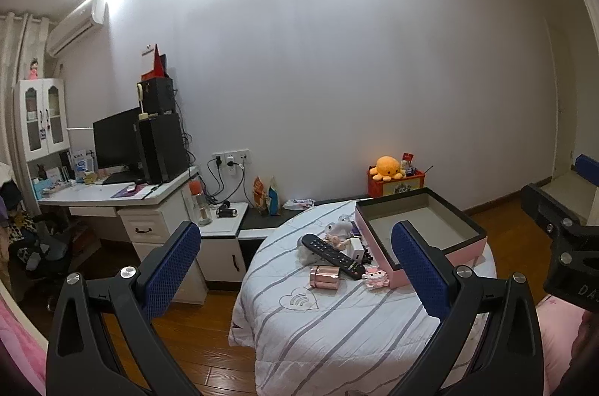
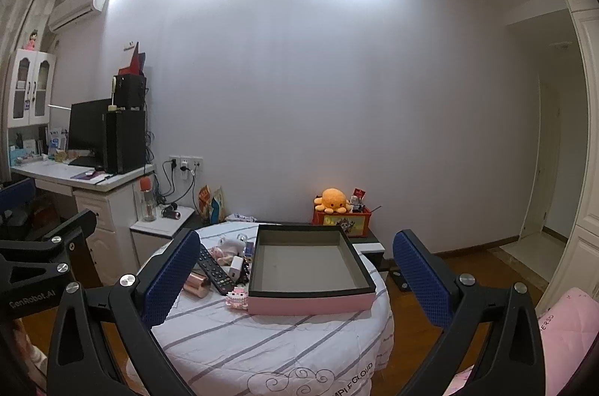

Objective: Organize rigid objects
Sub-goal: 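Move both tools toward the items on the bed beside the pink box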

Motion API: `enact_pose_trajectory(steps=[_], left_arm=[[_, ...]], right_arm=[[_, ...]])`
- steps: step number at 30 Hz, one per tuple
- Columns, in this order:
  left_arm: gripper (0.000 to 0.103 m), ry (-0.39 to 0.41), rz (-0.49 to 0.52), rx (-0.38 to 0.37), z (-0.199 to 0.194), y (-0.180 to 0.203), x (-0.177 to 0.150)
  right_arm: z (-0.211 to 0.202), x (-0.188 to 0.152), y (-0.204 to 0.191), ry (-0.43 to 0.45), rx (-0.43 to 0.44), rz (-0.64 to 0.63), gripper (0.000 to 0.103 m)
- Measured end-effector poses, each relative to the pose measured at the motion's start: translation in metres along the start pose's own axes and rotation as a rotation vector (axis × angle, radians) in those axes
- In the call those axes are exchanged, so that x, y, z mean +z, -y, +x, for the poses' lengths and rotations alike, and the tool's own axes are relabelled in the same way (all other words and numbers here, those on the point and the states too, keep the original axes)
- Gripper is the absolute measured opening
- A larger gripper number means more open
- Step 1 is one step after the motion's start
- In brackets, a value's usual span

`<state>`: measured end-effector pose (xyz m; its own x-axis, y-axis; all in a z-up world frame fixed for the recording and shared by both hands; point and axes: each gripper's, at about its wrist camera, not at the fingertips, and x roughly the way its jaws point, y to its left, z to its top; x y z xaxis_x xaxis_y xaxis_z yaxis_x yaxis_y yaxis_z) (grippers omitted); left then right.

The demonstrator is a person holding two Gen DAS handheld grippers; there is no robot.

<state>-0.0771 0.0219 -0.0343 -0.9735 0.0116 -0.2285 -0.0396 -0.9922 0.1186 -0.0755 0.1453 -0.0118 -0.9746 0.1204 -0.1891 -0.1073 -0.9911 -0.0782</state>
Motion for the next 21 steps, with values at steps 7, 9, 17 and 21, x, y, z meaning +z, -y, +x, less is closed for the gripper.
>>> enact_pose_trajectory(steps=[7,9,17,21], left_arm=[[0.103,-0.030,0.007,-0.022,0.026,0.006,0.004],[0.103,-0.038,0.003,-0.026,0.035,0.006,0.005],[0.103,-0.110,0.009,-0.050,0.081,0.009,-0.001],[0.103,-0.171,-0.004,-0.054,0.111,-0.002,-0.012]], right_arm=[[0.023,0.002,0.003,-0.027,-0.003,0.006,0.103],[0.029,0.003,0.003,-0.030,-0.006,0.009,0.103],[0.072,-0.005,-0.003,-0.102,0.025,0.007,0.103],[0.106,-0.014,-0.016,-0.174,0.046,-0.011,0.103]])
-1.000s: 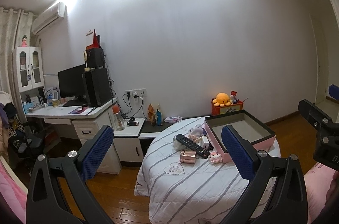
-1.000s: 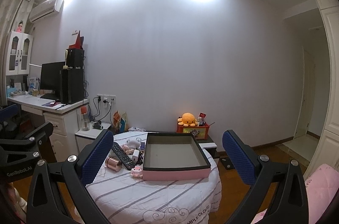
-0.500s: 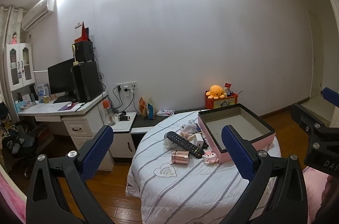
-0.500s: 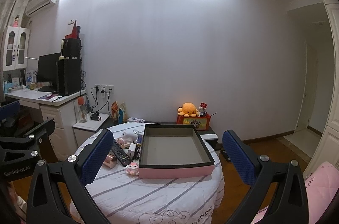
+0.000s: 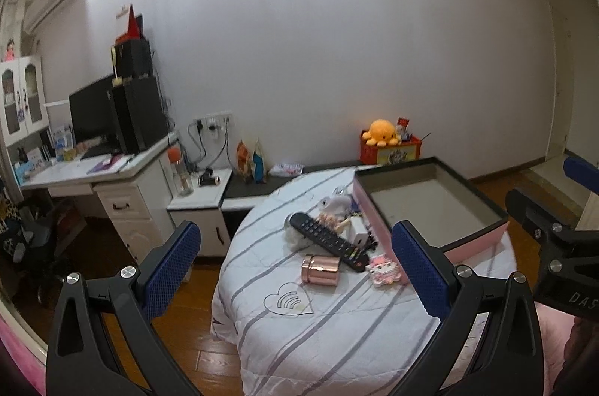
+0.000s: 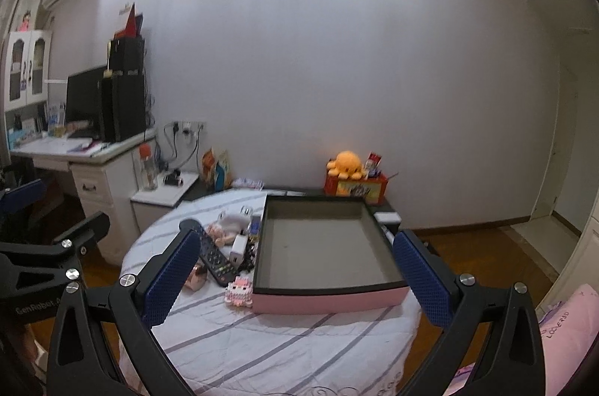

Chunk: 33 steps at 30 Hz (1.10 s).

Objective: Organize rigid objects
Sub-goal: 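Move both tools toward the items on the bed beside the pink box, then close the left tool around the rose-gold metal canister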

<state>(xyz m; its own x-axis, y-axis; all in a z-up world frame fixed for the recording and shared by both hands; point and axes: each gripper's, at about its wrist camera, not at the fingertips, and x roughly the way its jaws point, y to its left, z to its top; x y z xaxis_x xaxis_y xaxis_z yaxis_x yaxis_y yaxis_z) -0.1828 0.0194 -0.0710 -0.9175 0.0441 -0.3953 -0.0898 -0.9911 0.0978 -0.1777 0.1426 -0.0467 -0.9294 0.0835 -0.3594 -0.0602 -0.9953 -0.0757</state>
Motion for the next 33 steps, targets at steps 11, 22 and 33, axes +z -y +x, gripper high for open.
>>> enact_pose_trajectory(steps=[11,22,33], left_arm=[[0.103,-0.231,-0.091,-0.048,0.099,-0.046,-0.043],[0.103,-0.365,-0.065,-0.145,0.165,-0.028,-0.069],[0.101,-0.450,-0.031,-0.207,0.219,0.002,-0.077]], right_arm=[[0.084,-0.029,-0.033,-0.178,0.076,-0.051,0.103],[0.127,-0.045,-0.042,-0.238,0.071,-0.066,0.103],[0.149,-0.053,-0.026,-0.266,0.057,-0.052,0.103]])
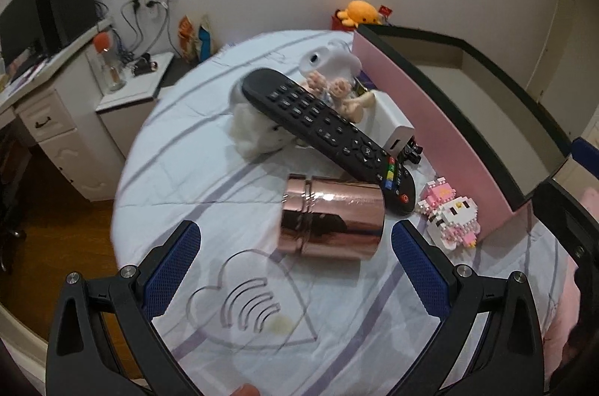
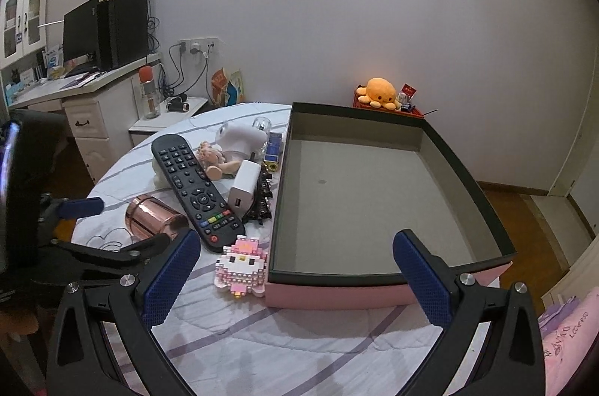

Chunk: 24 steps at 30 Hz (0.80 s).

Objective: Organize rigid objects
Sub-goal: 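Close the left tool around the rose-gold metal canister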

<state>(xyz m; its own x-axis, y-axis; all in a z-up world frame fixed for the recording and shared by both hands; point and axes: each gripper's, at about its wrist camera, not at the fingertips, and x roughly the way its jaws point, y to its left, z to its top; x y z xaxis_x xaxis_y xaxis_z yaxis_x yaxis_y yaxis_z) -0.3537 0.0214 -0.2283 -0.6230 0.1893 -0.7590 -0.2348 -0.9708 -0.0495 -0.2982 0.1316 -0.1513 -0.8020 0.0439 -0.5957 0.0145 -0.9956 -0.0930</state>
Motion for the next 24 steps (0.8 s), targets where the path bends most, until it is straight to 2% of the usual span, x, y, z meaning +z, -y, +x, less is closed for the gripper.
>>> enact_pose_trajectory(steps=[1,3,5,6,8,14,24], left_arm=[[0.099,0.001,-0.006,0.001,0.002,0.000,0.001],[0.078,-0.015,-0.036,-0.023,0.010,-0.003,0.003],[0.063,-0.041,-0.047,-0.060,0.017,-0.004,0.003],[0.060,-0.052,-0.037,-0.058,0.020,-0.003,0.003],[0.057,-0.052,-0.016,-0.051,0.021,-0.001,0.002],[0.056,-0.035,-0.040,-0.114,0.013,-0.016,-0.004],[0.056,-0.045,-0.034,-0.084,-0.009,-0.033,-0.025]], right_arm=[[0.003,0.000,0.001,-0.004,0.003,-0.001,0.103],[0.006,-0.001,0.002,-0.011,0.007,0.000,0.103],[0.010,-0.001,0.003,-0.019,0.015,0.002,0.103],[0.011,-0.001,0.003,-0.021,0.019,0.003,0.103],[0.013,-0.002,0.002,-0.023,0.024,0.001,0.103],[0.012,-0.006,-0.005,-0.031,0.039,-0.008,0.103],[0.015,-0.017,-0.035,-0.061,0.062,-0.021,0.103]])
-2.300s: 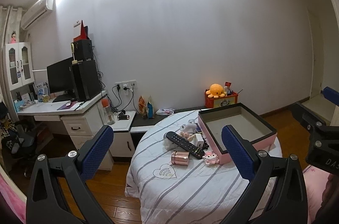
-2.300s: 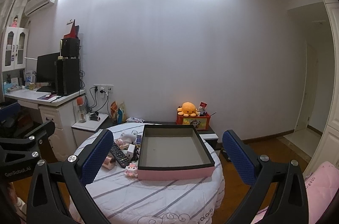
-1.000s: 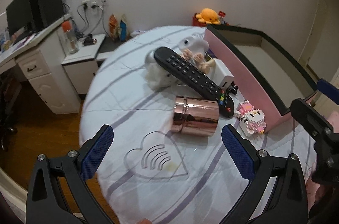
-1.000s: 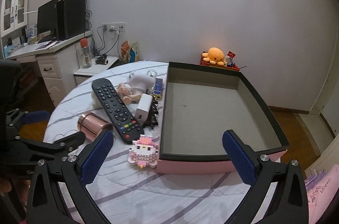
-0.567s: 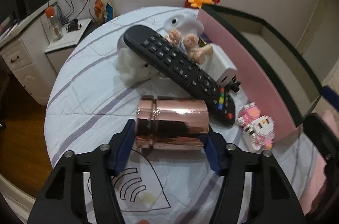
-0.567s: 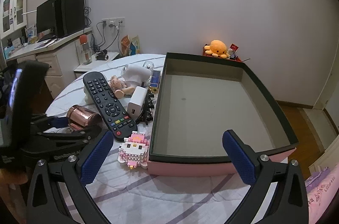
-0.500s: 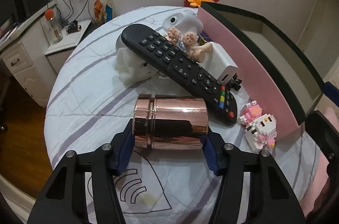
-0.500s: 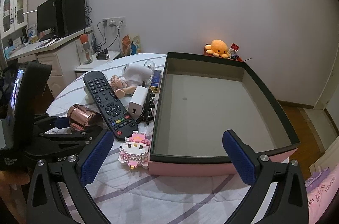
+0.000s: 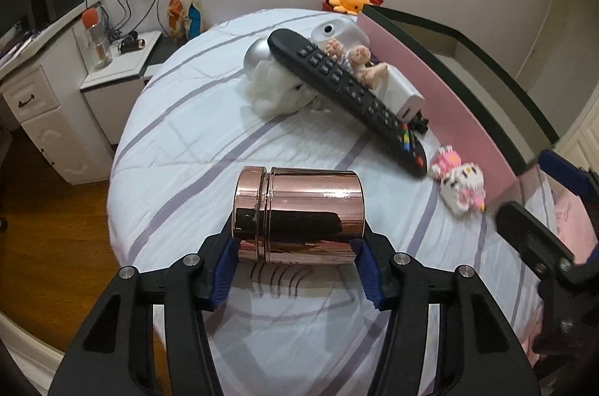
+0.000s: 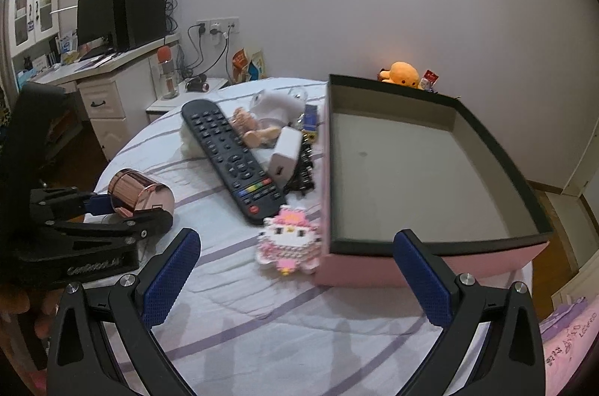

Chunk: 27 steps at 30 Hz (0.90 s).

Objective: Organize rigid objects
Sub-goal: 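Close the left tool around the rose-gold metal canister, then move the right tool to the pink-and-white block figure while left holds canister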

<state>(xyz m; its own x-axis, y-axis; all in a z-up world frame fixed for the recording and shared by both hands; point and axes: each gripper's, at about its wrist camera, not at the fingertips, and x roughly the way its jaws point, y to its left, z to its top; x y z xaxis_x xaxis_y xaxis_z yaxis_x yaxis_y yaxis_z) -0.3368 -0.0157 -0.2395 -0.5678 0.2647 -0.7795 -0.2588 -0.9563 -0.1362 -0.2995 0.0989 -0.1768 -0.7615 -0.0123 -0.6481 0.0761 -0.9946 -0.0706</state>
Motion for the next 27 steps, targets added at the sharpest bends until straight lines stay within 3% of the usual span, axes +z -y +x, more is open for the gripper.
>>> enact_pose_trajectory(steps=[15,17,20,27], left_arm=[[0.056,0.004,0.018,-0.008,-0.016,-0.019,-0.016],[0.056,0.007,0.024,-0.016,-0.017,-0.019,-0.017],[0.056,0.006,0.025,-0.025,-0.017,-0.021,-0.017],[0.056,0.004,0.058,-0.022,-0.017,-0.019,-0.017]], right_arm=[[0.005,0.002,-0.035,0.055,-0.037,-0.041,0.101],[0.004,0.004,-0.037,0.064,-0.030,-0.041,0.089],[0.011,0.003,-0.043,0.033,-0.032,-0.050,0.079],[0.034,-0.004,-0.044,-0.026,-0.117,0.009,0.075]])
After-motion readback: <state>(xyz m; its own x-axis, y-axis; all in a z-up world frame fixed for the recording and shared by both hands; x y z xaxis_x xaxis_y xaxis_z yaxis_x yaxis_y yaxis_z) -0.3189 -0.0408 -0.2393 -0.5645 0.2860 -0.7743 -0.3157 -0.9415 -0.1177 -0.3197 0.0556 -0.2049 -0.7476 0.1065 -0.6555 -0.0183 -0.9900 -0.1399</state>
